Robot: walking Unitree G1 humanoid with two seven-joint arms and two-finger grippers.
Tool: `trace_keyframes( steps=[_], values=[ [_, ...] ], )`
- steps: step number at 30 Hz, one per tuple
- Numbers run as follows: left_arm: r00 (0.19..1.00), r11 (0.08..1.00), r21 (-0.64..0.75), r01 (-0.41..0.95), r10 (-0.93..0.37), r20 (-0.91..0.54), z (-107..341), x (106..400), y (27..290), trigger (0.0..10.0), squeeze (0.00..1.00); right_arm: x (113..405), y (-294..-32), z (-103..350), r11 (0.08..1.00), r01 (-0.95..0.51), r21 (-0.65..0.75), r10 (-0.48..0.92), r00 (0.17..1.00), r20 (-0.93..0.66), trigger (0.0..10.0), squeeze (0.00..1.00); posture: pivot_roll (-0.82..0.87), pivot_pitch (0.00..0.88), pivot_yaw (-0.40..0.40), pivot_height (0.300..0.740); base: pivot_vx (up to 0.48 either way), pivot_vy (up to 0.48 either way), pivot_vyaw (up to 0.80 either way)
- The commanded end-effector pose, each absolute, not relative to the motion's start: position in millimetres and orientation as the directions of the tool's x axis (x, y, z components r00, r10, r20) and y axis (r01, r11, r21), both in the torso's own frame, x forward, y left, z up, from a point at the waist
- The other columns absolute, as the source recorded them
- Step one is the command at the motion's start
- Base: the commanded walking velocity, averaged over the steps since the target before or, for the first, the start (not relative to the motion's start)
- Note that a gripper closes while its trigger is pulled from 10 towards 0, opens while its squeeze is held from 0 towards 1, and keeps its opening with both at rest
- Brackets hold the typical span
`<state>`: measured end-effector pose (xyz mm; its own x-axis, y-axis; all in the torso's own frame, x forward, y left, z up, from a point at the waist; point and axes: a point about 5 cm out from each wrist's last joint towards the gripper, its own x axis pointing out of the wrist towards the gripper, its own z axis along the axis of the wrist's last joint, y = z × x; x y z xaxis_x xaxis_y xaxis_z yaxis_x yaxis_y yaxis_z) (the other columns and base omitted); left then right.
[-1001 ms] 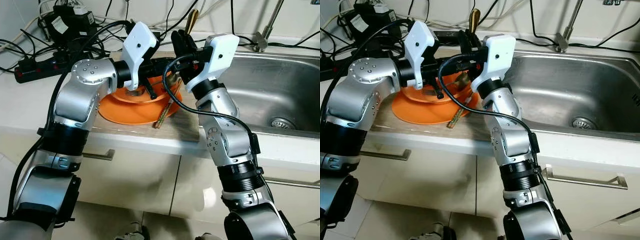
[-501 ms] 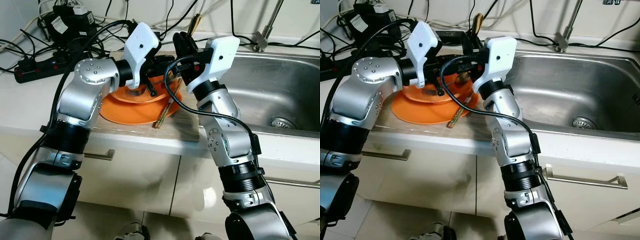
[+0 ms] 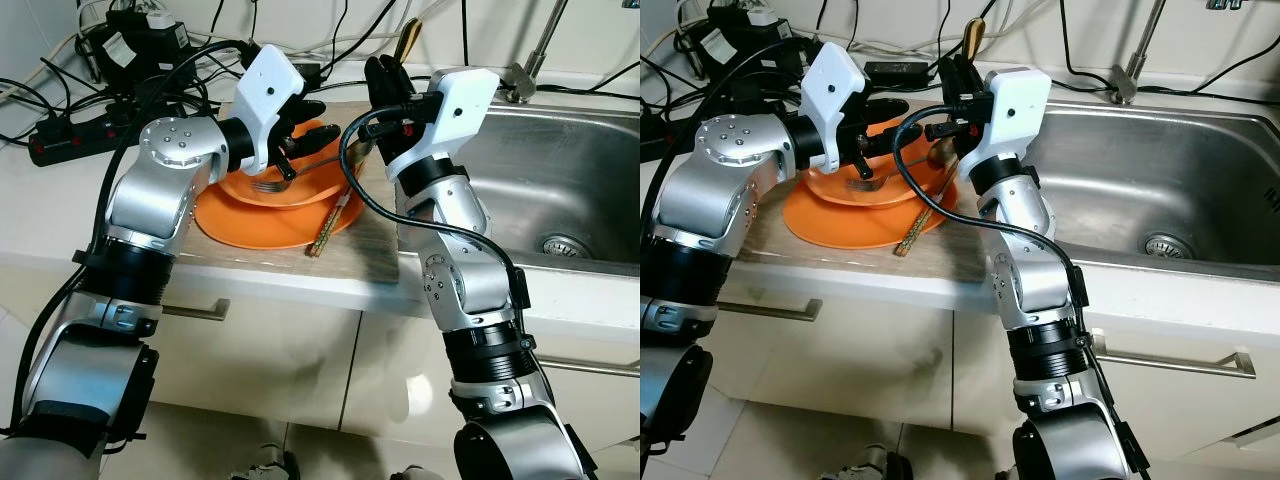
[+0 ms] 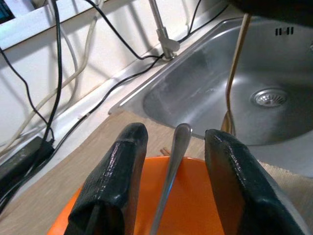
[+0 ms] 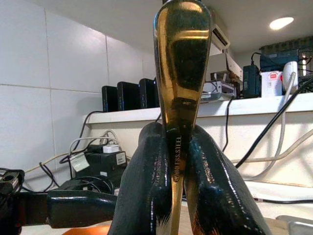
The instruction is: Kitchen organization
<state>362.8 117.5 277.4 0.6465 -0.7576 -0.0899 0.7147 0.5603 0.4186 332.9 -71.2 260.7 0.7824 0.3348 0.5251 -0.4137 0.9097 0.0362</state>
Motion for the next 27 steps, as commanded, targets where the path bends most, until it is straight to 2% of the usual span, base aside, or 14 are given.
trace_keyframes(
  steps=[1, 15, 27],
  values=[
    [0.665, 0.571, 0.444, 0.69, -0.743, -0.078, 285, 365, 122, 10.0, 1.0, 332, -71, 270, 0.912, -0.41, 0.017, 0.332, 0.761, 0.557, 0.0, 0.0, 0.01, 0.011, 0.048, 0.707, 0.0, 0.0, 0.0],
    [0.738, 0.669, 0.431, 0.606, -0.675, 0.009, 297, 372, 140, 10.0, 1.0, 334, -81, 291, 0.938, -0.344, -0.045, 0.294, 0.721, 0.627, 0.0, 0.0, 0.01, 0.0, 0.041, 0.707, 0.0, 0.0, 0.0],
    [0.83, 0.78, 0.398, 0.484, -0.553, 0.074, 299, 373, 172, 10.0, 1.0, 335, -99, 290, 0.962, -0.251, -0.103, 0.257, 0.721, 0.643, 0.0, 0.0, 0.0, 0.0, 0.04, 0.707, 0.0, 0.0, 0.0]
  ],
)
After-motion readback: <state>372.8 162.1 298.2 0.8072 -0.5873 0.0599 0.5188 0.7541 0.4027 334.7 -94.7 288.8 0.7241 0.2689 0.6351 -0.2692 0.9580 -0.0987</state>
